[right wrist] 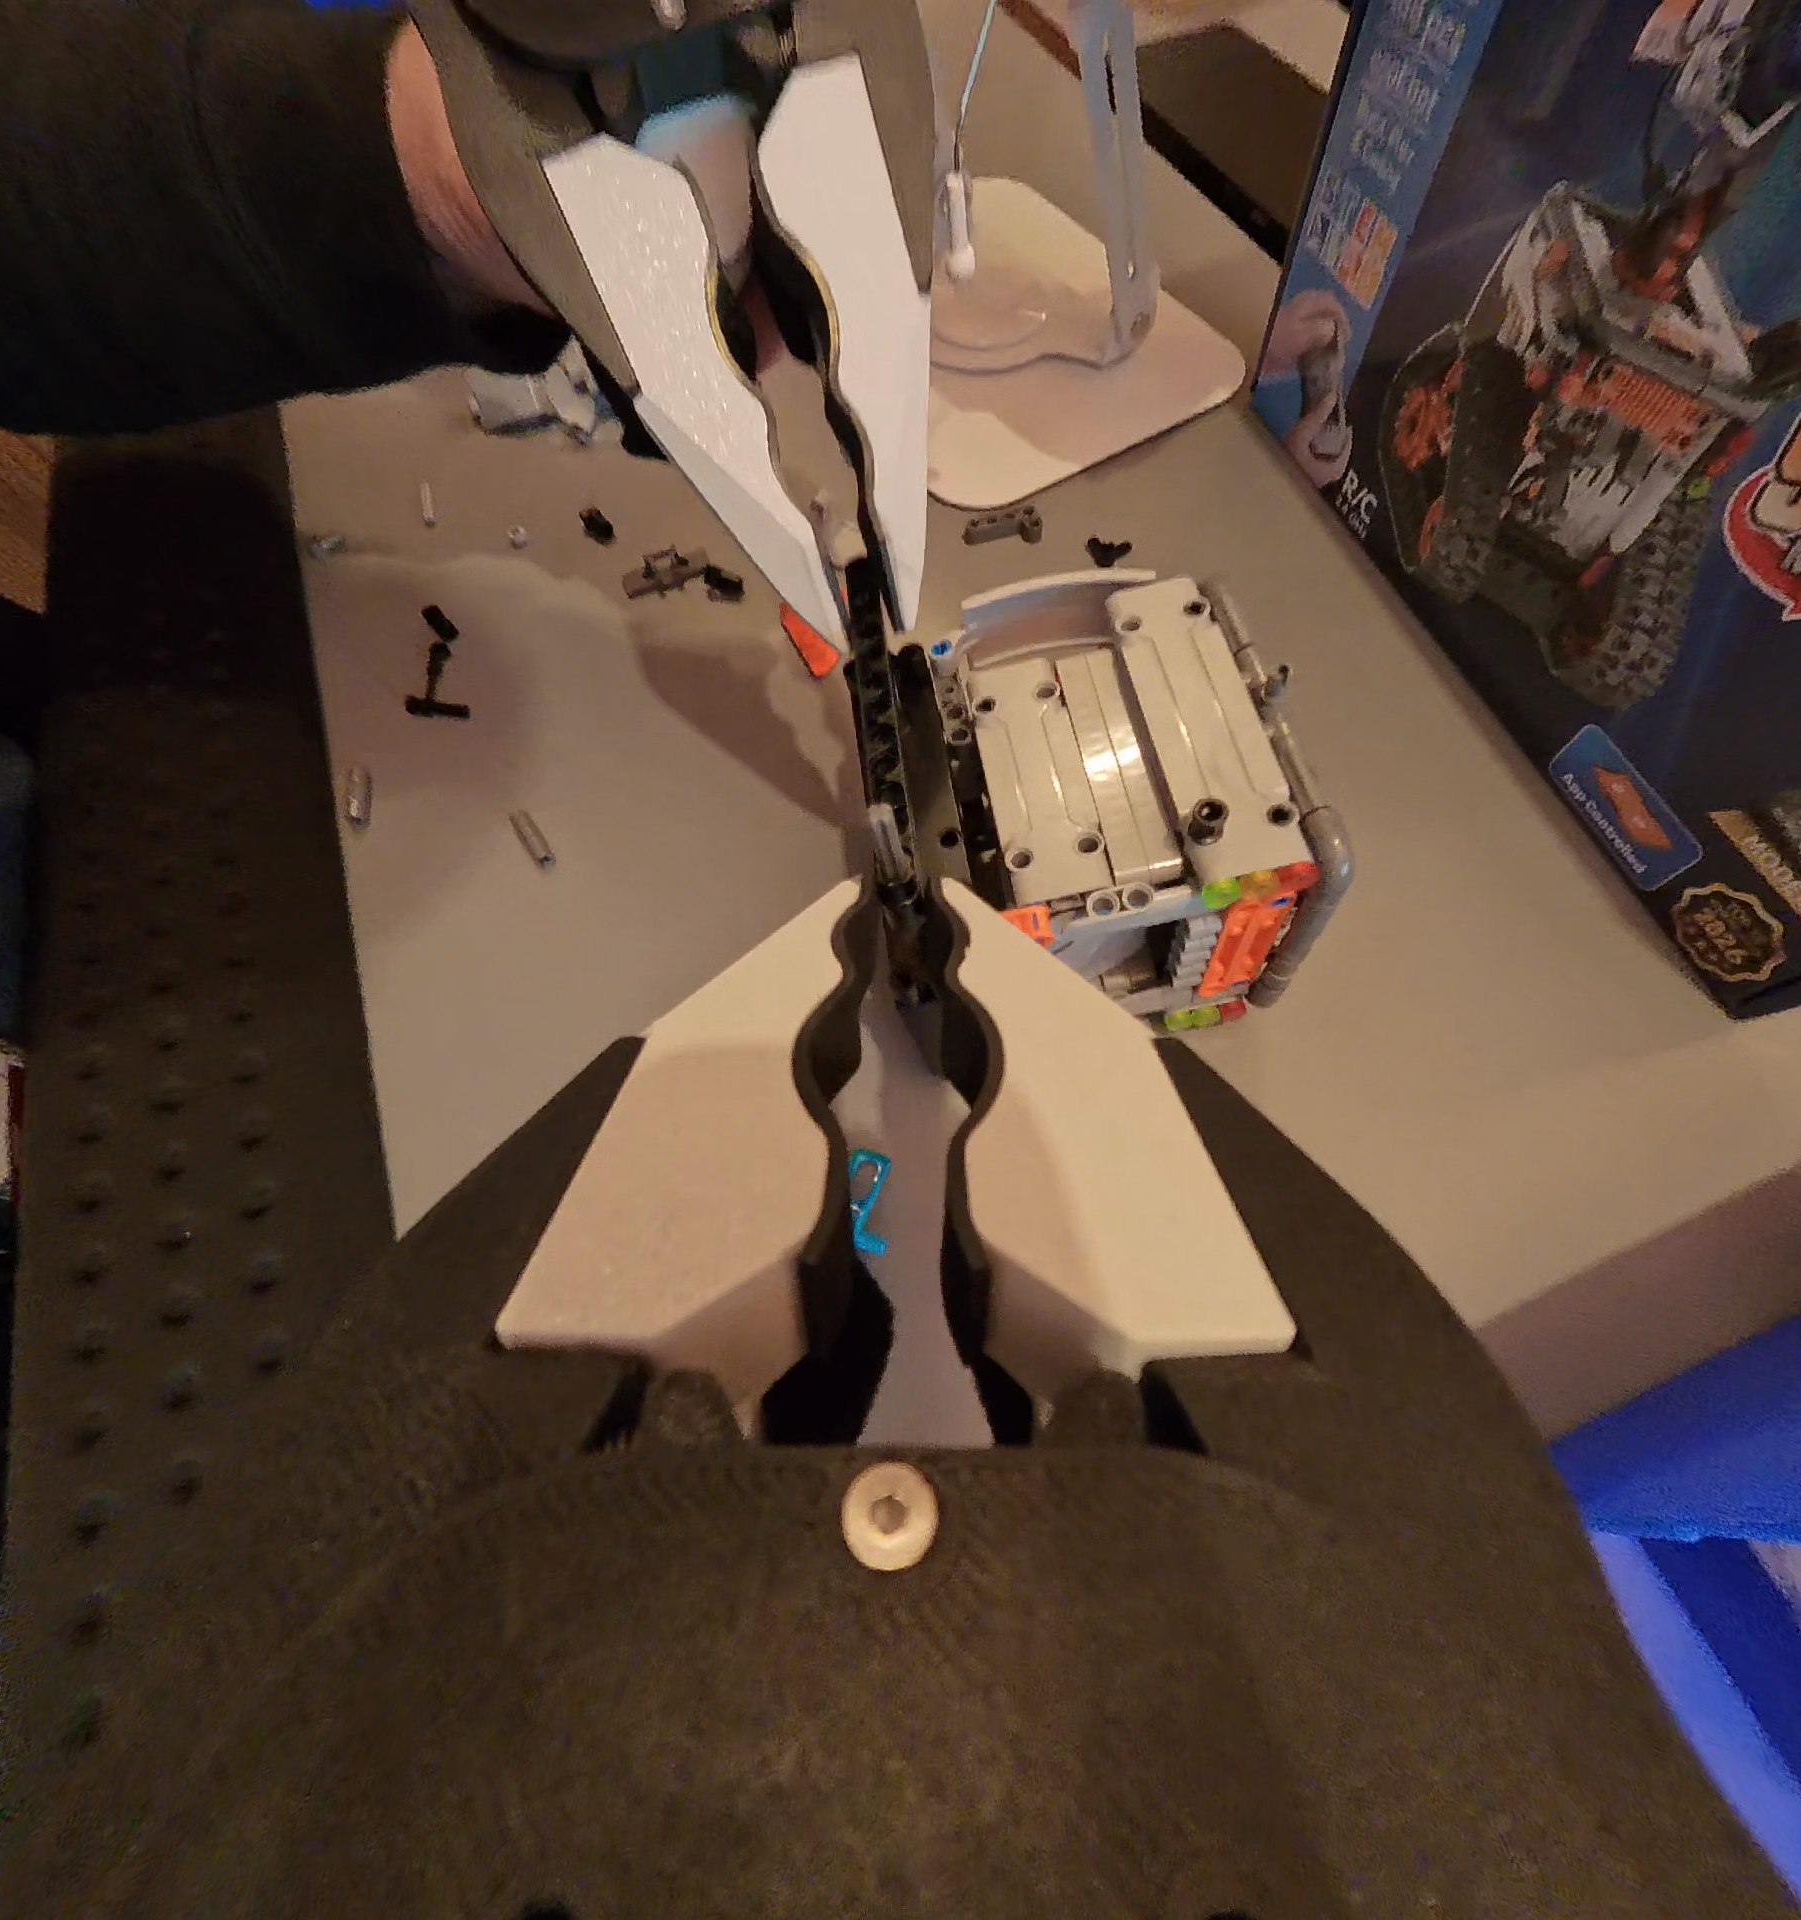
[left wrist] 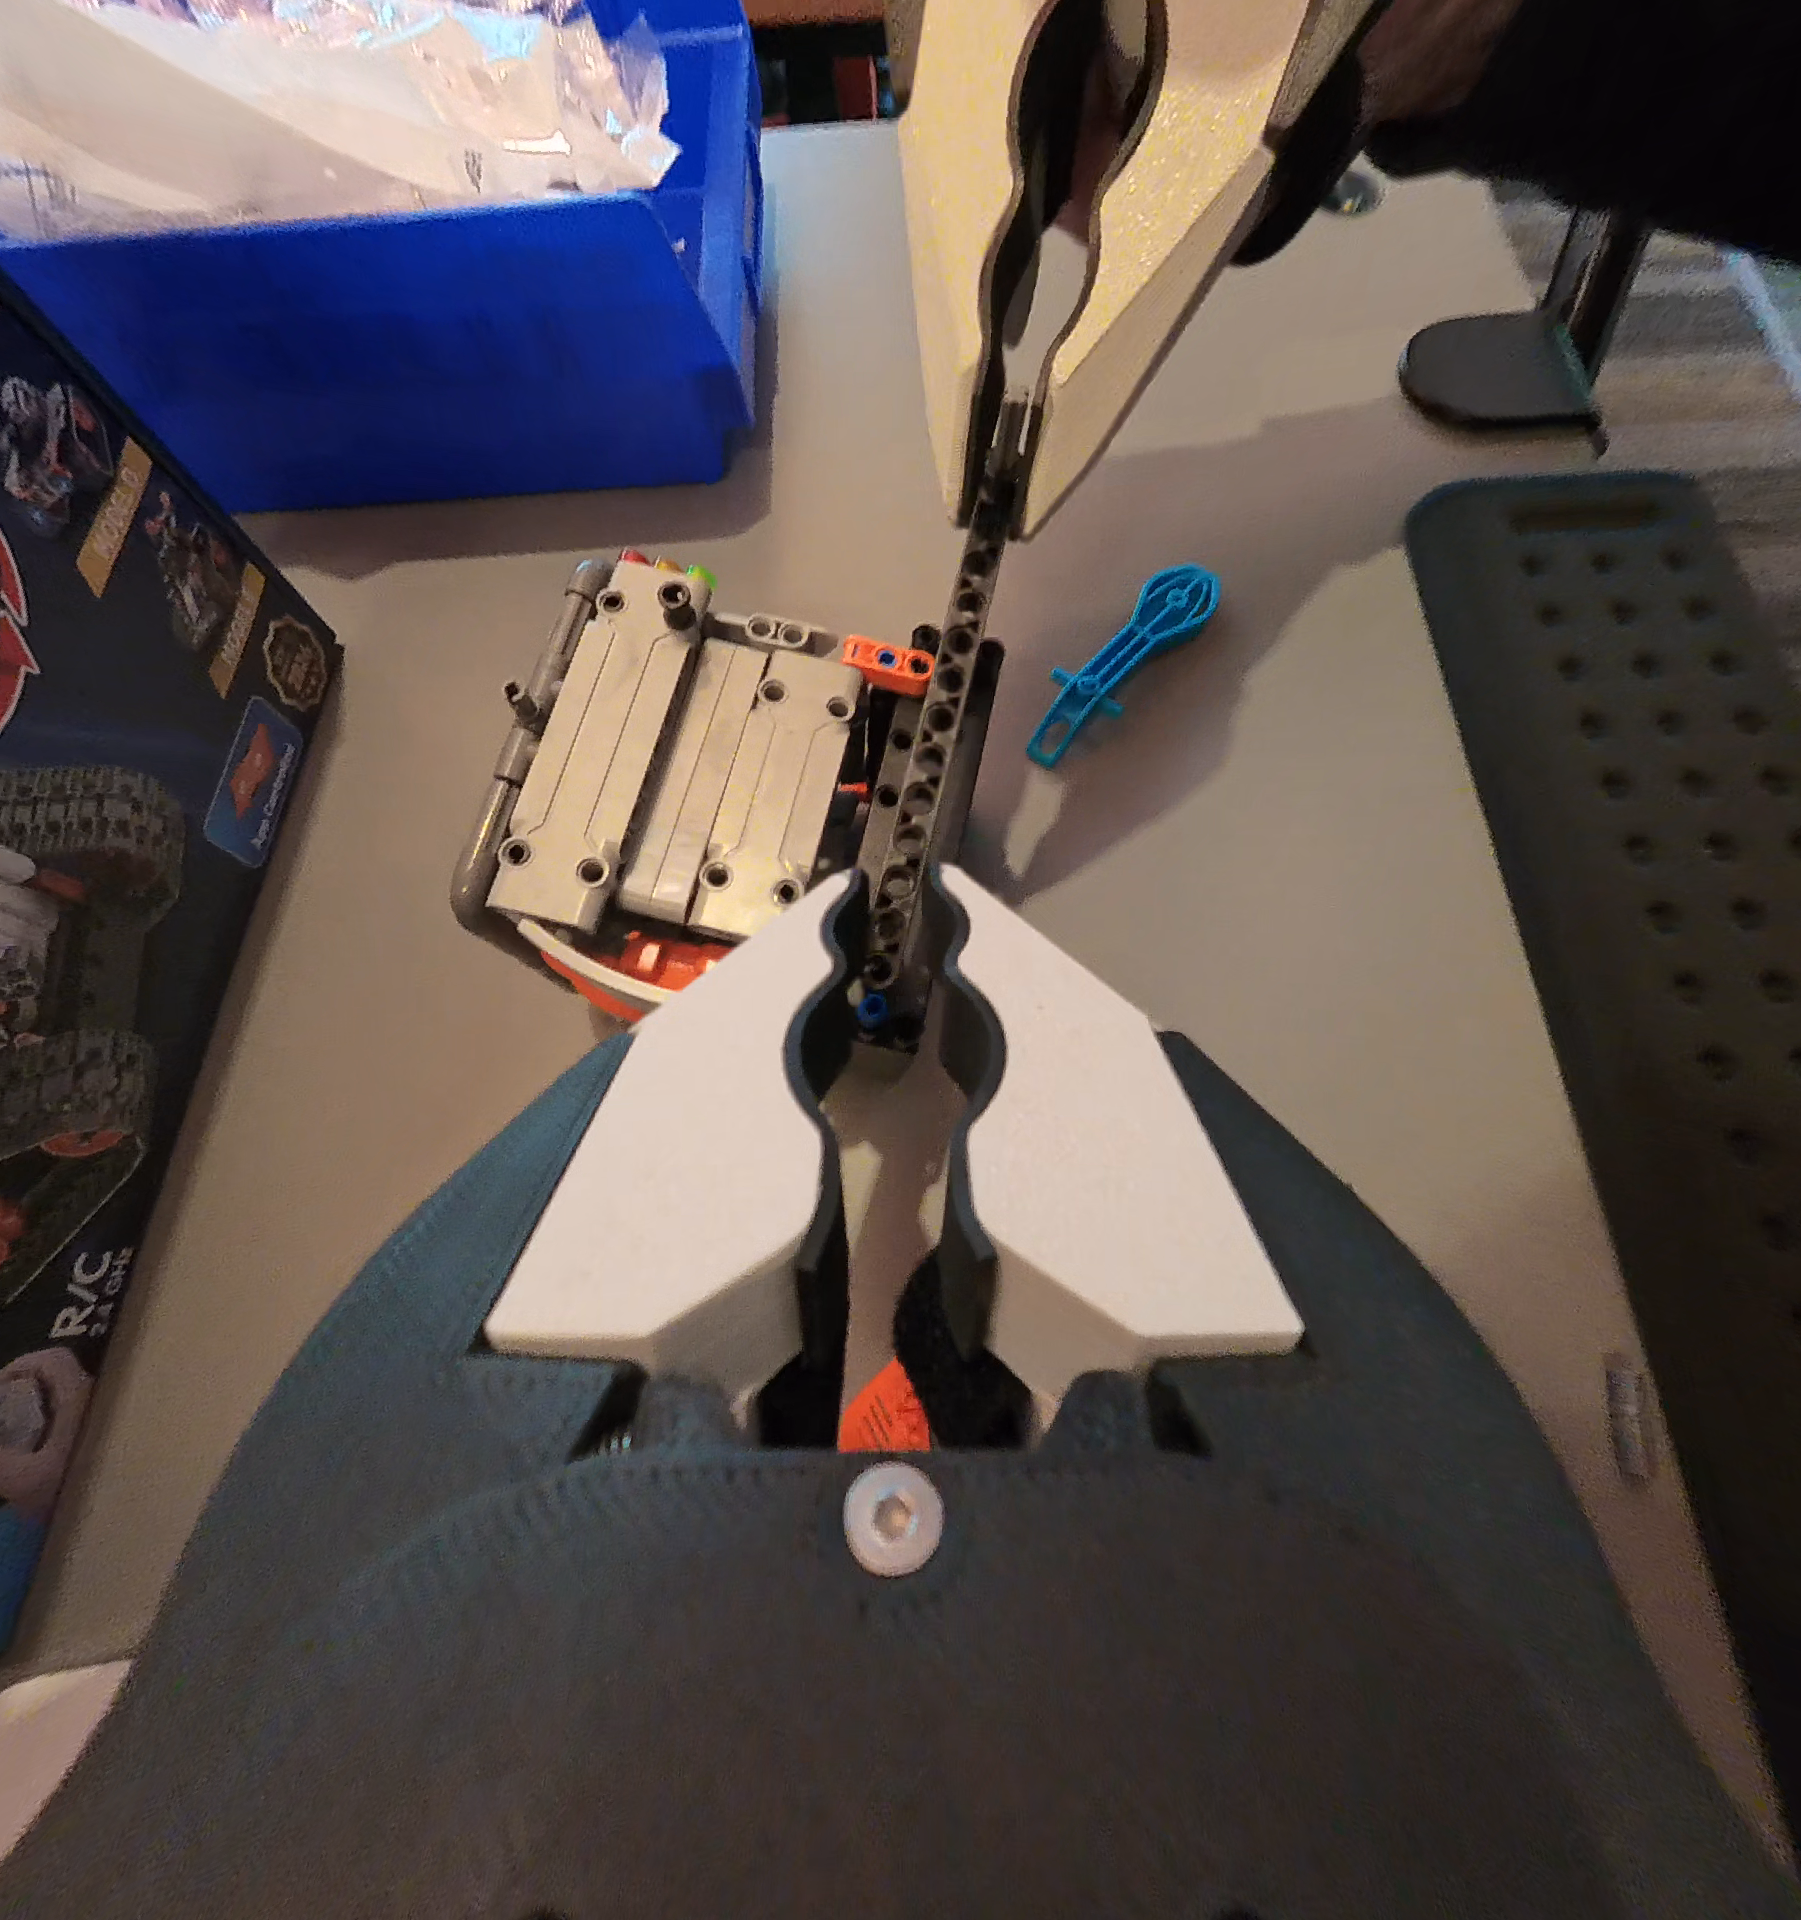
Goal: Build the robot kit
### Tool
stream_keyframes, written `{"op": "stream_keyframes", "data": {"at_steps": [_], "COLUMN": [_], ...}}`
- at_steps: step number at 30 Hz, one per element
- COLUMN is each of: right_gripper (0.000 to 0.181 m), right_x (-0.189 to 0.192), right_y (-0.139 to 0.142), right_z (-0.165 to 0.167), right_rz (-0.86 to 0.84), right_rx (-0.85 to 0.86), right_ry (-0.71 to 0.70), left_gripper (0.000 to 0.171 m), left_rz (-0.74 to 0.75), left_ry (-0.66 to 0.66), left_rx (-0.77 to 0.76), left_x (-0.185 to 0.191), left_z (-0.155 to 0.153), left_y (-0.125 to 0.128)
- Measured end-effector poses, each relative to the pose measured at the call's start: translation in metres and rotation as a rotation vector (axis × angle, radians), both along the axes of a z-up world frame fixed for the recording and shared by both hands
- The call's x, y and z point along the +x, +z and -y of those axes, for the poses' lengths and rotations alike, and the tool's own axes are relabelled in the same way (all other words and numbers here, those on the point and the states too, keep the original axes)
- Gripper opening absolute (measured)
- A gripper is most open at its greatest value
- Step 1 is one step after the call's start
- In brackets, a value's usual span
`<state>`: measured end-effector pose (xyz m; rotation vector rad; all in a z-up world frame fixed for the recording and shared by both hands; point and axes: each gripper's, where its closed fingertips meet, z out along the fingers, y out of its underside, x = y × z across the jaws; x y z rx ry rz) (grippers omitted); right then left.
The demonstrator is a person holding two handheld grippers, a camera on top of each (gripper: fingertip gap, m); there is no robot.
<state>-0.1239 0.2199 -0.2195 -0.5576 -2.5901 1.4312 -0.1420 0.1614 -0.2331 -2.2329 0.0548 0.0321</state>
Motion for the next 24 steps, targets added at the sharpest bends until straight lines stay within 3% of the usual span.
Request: {"op": "stream_keyframes", "data": {"at_steps": [11, 24], "right_gripper": [0.005, 0.004], "right_x": [-0.001, -0.003], "right_y": [-0.016, -0.017], "right_z": [0.002, 0.001], "right_rz": [-0.015, -0.015], "right_rx": [0.051, 0.092], "right_ry": [0.009, 0.019], "left_gripper": [0.009, 0.014], "left_rz": [-0.074, -0.060], "left_ry": [-0.008, 0.030], "left_rx": [-0.102, -0.094], "left_x": [-0.003, -0.004], "left_z": [0.004, 0.011], "left_y": [-0.004, -0.016]}}
